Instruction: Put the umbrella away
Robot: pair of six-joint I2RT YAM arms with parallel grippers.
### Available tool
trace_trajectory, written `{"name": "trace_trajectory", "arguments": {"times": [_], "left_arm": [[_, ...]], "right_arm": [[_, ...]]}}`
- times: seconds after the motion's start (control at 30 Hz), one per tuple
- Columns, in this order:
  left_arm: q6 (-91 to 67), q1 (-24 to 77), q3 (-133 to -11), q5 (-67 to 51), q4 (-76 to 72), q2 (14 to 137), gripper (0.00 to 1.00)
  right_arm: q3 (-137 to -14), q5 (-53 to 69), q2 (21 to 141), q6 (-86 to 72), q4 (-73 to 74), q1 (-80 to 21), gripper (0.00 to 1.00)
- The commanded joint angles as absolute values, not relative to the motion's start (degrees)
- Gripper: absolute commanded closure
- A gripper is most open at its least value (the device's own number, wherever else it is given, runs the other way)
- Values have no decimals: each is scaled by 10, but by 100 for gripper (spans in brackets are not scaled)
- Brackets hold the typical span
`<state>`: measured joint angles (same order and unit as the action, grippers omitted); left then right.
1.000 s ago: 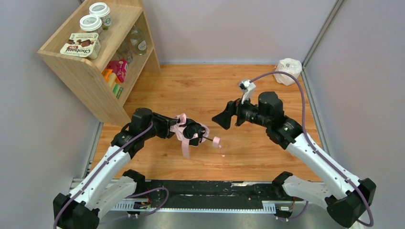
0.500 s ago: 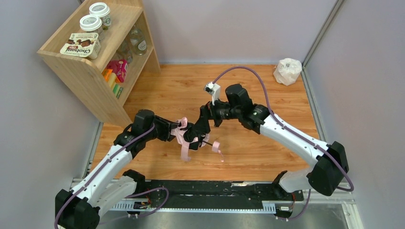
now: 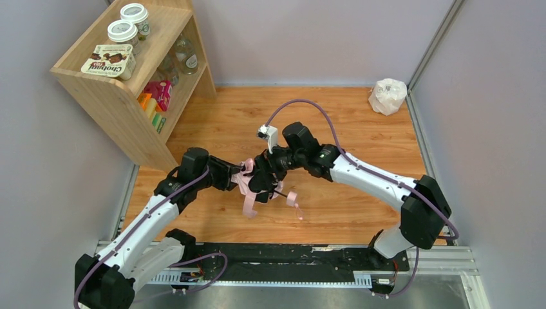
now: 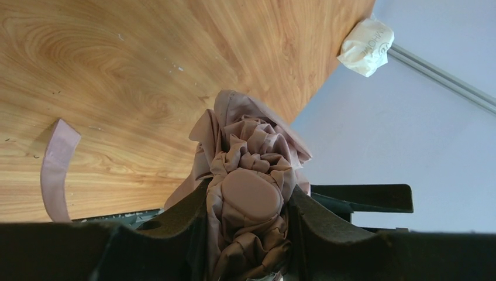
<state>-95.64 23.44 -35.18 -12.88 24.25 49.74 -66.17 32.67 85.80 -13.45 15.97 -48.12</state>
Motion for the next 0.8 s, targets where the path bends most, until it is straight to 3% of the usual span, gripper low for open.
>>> {"name": "trace_trajectory", "arguments": {"times": [0.0,0.23,0.47,0.53,0.77], "left_arm": [[-964,236,-388,-137,219,497,100],[-964,244,-399,-133,227,500,100],[-972,259,-403,-132,220,504,100],[-976,263,-402,-130,220,503,100],[-976,269,-410,-117,237,499,100]], "right_arm": [[-700,302,890,-113,140,-504,9],[-700,274,915,-117,123,-525,25],[-710,249,940,-114,120,-546,21],[-713,250,947,-116,120,-547,31],[-708,258,943,-134,105,-553,100]]}}
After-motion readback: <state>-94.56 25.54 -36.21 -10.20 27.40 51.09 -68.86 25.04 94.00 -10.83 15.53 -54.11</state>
